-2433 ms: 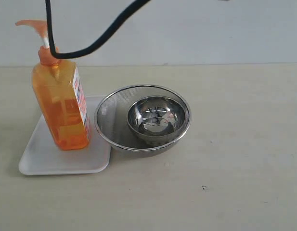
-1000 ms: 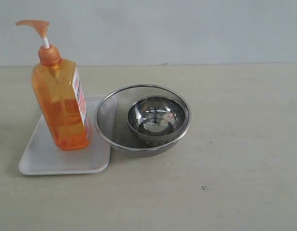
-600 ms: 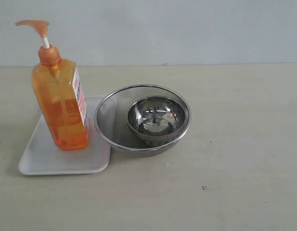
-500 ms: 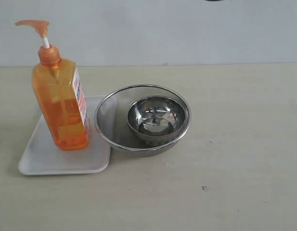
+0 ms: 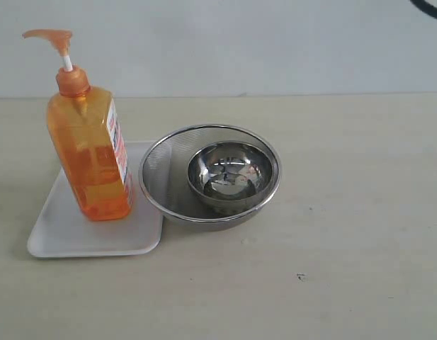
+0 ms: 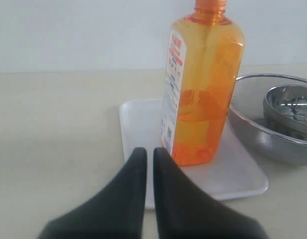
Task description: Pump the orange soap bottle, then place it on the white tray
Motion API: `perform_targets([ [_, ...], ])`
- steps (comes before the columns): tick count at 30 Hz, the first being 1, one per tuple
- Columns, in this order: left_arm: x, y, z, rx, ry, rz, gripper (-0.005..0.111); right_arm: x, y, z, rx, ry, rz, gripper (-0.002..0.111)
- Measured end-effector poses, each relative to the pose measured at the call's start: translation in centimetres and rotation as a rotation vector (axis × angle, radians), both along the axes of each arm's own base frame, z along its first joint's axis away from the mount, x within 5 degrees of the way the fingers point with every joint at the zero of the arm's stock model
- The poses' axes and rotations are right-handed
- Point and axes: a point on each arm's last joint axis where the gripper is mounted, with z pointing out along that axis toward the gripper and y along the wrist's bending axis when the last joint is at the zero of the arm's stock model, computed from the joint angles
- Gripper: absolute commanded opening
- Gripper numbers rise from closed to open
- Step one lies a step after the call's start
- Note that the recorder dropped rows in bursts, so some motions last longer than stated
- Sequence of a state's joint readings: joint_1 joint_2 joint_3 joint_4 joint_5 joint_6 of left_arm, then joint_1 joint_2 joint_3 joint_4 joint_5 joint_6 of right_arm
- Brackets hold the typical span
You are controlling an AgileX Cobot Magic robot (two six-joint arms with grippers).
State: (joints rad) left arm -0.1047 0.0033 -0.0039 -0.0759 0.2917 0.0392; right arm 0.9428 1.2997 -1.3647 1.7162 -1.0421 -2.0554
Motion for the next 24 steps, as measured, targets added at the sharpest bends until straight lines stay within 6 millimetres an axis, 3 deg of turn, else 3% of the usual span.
perform_targets([
  [24,0.0,0.0,0.0,0.0,0.0,0.0,0.005,-3.9,-5.5,-1.9,0.039,-0.01,-0.009,0.0],
])
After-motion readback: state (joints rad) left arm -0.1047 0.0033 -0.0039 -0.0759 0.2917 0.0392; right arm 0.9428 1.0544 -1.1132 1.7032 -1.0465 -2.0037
